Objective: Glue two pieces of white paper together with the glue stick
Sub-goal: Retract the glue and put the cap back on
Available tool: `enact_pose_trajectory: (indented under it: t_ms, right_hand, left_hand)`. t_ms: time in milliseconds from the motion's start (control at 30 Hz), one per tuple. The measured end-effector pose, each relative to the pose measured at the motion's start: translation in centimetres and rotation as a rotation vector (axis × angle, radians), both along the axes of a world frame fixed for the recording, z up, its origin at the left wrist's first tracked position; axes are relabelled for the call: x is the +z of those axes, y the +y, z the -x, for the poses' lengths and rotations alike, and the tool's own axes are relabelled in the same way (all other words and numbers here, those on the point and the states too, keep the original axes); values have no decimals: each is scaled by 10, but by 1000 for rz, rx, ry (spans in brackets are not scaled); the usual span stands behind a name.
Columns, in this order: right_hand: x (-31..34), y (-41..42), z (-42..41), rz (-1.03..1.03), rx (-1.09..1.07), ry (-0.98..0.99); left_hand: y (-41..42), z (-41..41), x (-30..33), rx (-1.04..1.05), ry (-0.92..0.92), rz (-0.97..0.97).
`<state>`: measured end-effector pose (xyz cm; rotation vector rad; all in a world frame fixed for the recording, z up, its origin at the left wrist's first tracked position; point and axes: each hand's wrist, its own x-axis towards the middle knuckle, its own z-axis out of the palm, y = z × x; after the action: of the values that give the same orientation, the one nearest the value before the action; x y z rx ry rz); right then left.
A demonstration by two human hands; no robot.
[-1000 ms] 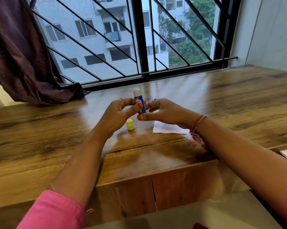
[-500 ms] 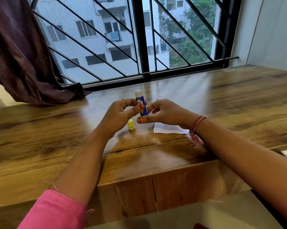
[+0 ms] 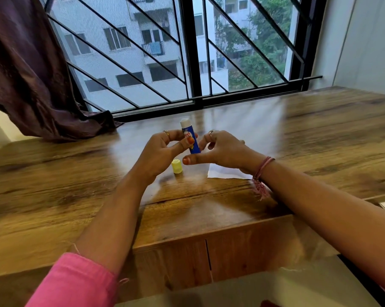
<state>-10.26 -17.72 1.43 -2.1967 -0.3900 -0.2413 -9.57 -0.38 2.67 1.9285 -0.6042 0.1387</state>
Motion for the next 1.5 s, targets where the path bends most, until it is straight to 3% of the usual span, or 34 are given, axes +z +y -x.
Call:
enact_pose_trajectory:
  t_ms: [100,200,533,667,767,933,1167,1500]
  right_hand:
    - [7,-8,2,19,145,138]
    - [11,-10,3,20,175,139]
    - [-1,1,2,106,-115,-62]
    - [9,-7,5,-6,111,69]
    - [12,-11,3,-9,160,113]
    - [9,-6,3,45,59,48]
    - [-4,5,-3,381,-211,-237]
    - [-8,5,-6,352,-223,-212]
  left_hand:
    - [0,-1,-1,8,-10,-24]
    - [-1,-2,-2,23,-28,-49]
    - [-1,-5,-3,51,-32,-28]
    - [0,-6,-4,32,-15,-32]
    - [0,-7,-4,25,-14,-49]
    - [-1,-9,-7,40,-45,-76]
    - [-4,-12,-11,162,-104,-63]
    - [-5,-15,-14,206,-90,-51]
